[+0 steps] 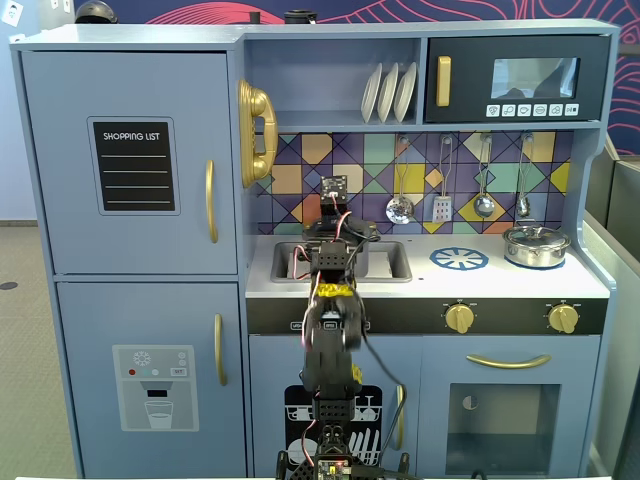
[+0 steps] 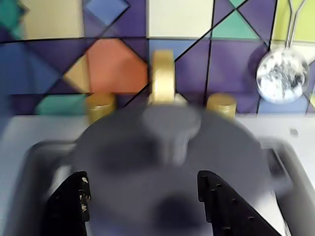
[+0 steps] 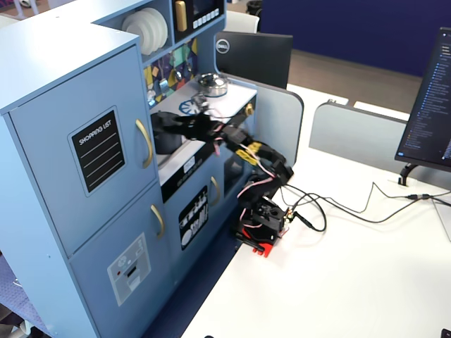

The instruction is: Pick up the lid from the counter and put it on the gray recipient

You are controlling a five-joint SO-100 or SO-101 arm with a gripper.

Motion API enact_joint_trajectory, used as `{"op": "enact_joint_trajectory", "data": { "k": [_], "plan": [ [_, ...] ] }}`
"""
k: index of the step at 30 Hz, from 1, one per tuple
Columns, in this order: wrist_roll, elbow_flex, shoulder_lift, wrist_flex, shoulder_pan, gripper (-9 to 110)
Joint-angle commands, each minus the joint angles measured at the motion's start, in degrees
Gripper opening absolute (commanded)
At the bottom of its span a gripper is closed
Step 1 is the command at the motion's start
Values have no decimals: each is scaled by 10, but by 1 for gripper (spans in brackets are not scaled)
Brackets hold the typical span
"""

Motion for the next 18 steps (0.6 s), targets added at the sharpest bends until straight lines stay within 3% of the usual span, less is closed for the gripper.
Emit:
{"op": "enact_joint_trajectory", "data": {
  "k": [1, 4, 7, 18],
  "plan": [
    [18, -42, 162, 261, -4, 11],
    [4, -24, 236, 400, -5, 1],
    [31, 45, 284, 434, -9, 0],
    [62, 506, 411, 279, -27, 0]
  ]
}}
